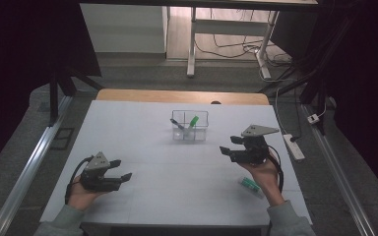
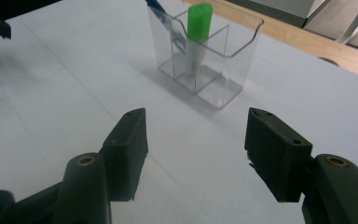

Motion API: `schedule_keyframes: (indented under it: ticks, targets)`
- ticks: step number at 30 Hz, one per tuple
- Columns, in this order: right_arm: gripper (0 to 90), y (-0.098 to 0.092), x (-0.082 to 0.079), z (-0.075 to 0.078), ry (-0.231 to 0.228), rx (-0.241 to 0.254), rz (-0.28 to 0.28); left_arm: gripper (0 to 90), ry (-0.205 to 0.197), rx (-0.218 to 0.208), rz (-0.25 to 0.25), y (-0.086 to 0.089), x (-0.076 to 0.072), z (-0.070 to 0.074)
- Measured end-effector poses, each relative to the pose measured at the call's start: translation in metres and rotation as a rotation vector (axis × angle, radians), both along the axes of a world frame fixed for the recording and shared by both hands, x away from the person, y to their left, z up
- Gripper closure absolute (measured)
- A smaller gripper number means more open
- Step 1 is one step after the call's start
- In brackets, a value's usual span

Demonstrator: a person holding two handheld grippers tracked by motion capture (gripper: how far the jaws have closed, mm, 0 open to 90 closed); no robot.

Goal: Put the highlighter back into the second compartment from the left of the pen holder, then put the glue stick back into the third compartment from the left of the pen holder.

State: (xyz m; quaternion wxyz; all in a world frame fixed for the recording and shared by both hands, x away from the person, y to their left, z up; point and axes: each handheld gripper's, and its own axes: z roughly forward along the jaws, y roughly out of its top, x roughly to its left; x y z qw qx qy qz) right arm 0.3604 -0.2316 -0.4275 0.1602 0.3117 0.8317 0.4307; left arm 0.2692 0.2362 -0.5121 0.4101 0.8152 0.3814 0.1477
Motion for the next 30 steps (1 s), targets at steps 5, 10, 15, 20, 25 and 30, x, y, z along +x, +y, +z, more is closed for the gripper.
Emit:
schedule_keyframes:
  ticks: [5,10,15,20,25,30]
  targets:
    - [38.9,-0.012,-0.012,-0.008,0.023,-0.026,-0.011,31.7,0.001,0.003,-0.005,0.000,0.000,0.000]
    - [38.6,-0.024,-0.023,-0.013,0.047,-0.061,-0.021,31.7,0.002,0.004,-0.008,-0.001,0.000,0.000]
    - [38.0,-0.031,-0.027,-0.016,0.077,-0.091,-0.026,31.6,0.002,0.006,-0.011,-0.002,0.000,0.000]
    - [37.4,-0.033,-0.026,-0.018,0.095,-0.133,-0.029,31.6,0.003,0.006,-0.012,-0.003,0.001,0.000]
    - [37.2,-0.036,-0.027,-0.019,0.114,-0.159,-0.030,31.4,0.005,0.008,-0.014,-0.003,0.001,-0.001]
    - [36.5,-0.039,-0.029,-0.018,0.137,-0.184,-0.035,31.4,0.003,0.008,-0.013,-0.003,0.001,0.000]
